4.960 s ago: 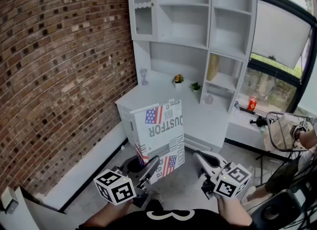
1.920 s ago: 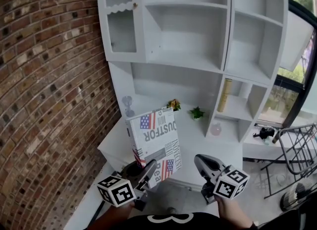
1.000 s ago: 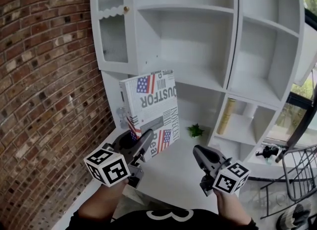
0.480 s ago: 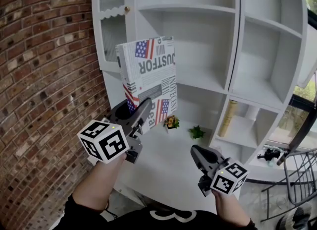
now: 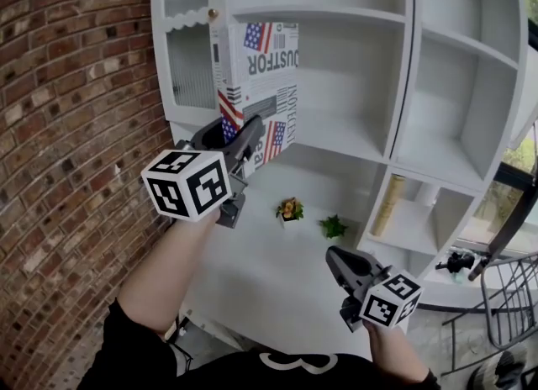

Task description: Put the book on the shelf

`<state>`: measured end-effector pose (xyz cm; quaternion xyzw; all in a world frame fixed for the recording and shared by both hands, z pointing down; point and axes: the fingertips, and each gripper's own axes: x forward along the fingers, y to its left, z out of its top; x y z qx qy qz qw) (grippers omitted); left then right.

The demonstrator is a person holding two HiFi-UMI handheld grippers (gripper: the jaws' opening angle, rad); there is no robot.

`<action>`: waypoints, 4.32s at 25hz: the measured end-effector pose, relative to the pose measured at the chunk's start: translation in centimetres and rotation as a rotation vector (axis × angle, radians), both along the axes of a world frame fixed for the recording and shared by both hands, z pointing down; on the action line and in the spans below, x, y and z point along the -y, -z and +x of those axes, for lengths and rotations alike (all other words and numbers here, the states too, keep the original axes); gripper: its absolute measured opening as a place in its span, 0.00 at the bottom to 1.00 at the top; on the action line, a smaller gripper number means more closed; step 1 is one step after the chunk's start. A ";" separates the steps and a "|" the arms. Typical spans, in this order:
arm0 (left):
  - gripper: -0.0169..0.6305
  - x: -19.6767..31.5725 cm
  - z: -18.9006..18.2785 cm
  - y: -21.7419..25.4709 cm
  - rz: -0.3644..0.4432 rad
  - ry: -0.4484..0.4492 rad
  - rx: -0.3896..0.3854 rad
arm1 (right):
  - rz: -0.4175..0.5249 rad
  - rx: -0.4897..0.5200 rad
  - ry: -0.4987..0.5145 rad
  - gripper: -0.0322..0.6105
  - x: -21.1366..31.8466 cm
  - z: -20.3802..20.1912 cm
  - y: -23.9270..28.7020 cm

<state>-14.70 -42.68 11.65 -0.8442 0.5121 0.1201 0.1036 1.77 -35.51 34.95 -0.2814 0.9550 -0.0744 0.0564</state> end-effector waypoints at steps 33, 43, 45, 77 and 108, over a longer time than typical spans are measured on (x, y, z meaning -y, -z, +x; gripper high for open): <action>0.26 17.9 0.8 -1.3 -0.134 0.092 0.073 | -0.083 0.006 -0.200 0.07 4.2 5.4 -3.4; 0.26 21.3 0.1 -2.5 -0.295 0.105 0.083 | -0.099 0.001 -0.209 0.07 3.9 6.0 -3.7; 0.26 21.7 0.0 -2.5 -0.305 0.115 0.091 | -0.096 0.002 -0.214 0.07 3.9 6.1 -3.6; 0.55 9.6 -1.3 -4.7 -0.173 -0.048 0.121 | -0.056 0.027 -0.201 0.07 0.8 5.7 -1.7; 0.03 -12.4 10.6 -24.1 -0.313 -0.504 -0.032 | 0.096 0.027 -0.008 0.06 -6.0 1.6 -1.8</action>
